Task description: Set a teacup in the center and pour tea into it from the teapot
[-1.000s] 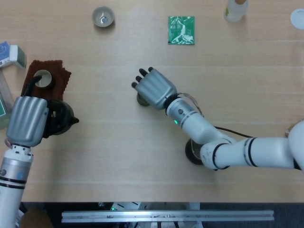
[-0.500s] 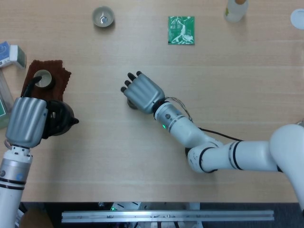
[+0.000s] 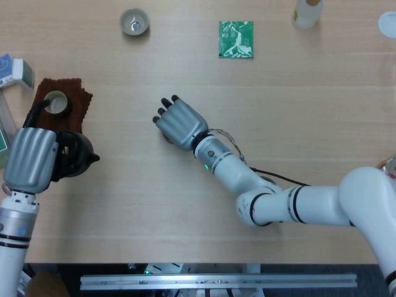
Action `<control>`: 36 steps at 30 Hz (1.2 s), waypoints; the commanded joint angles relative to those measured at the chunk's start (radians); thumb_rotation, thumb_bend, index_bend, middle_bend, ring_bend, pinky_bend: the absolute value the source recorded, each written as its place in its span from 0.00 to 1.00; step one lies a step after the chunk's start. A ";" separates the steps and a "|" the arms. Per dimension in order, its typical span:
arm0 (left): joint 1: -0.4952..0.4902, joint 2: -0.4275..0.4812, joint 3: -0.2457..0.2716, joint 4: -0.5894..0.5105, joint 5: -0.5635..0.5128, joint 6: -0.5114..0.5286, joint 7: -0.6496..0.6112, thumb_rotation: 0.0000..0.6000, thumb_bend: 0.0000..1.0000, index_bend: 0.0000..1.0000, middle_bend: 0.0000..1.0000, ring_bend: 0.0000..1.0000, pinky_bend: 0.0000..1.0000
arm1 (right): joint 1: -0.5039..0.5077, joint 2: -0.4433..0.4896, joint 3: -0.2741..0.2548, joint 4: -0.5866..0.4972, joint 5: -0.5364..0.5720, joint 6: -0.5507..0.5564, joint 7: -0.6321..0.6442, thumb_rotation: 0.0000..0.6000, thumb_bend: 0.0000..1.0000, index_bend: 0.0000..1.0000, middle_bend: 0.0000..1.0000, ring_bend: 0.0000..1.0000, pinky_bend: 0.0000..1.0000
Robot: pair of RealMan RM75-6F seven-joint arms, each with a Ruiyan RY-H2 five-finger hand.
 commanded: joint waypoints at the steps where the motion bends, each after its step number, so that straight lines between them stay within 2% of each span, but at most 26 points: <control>1: 0.001 0.000 0.001 0.001 0.000 0.000 -0.001 0.98 0.38 0.91 1.00 0.85 0.14 | 0.002 0.000 0.002 0.001 0.002 -0.004 0.002 1.00 0.26 0.41 0.32 0.14 0.23; 8: 0.003 0.000 0.001 0.001 0.004 0.001 -0.002 0.98 0.38 0.91 1.00 0.85 0.14 | 0.003 0.018 0.008 -0.019 -0.001 -0.007 0.020 1.00 0.26 0.27 0.28 0.11 0.19; 17: 0.004 0.000 -0.001 -0.007 0.008 0.006 0.005 0.98 0.38 0.91 1.00 0.84 0.14 | 0.006 0.037 0.009 -0.041 0.004 -0.006 0.033 1.00 0.27 0.22 0.26 0.09 0.15; 22: 0.000 0.000 -0.003 -0.007 0.008 0.000 0.006 0.98 0.38 0.91 1.00 0.84 0.14 | -0.006 0.085 0.016 -0.097 -0.010 0.009 0.059 1.00 0.27 0.18 0.22 0.05 0.10; 28: -0.008 -0.010 -0.010 0.009 0.002 -0.011 0.000 0.98 0.38 0.91 1.00 0.84 0.14 | -0.049 0.204 0.007 -0.228 -0.037 0.067 0.085 1.00 0.27 0.17 0.21 0.04 0.10; 36: -0.030 -0.024 -0.022 0.027 -0.005 -0.036 0.006 0.97 0.38 0.91 1.00 0.84 0.14 | -0.161 0.459 -0.048 -0.460 -0.081 0.183 0.121 1.00 0.26 0.17 0.21 0.04 0.10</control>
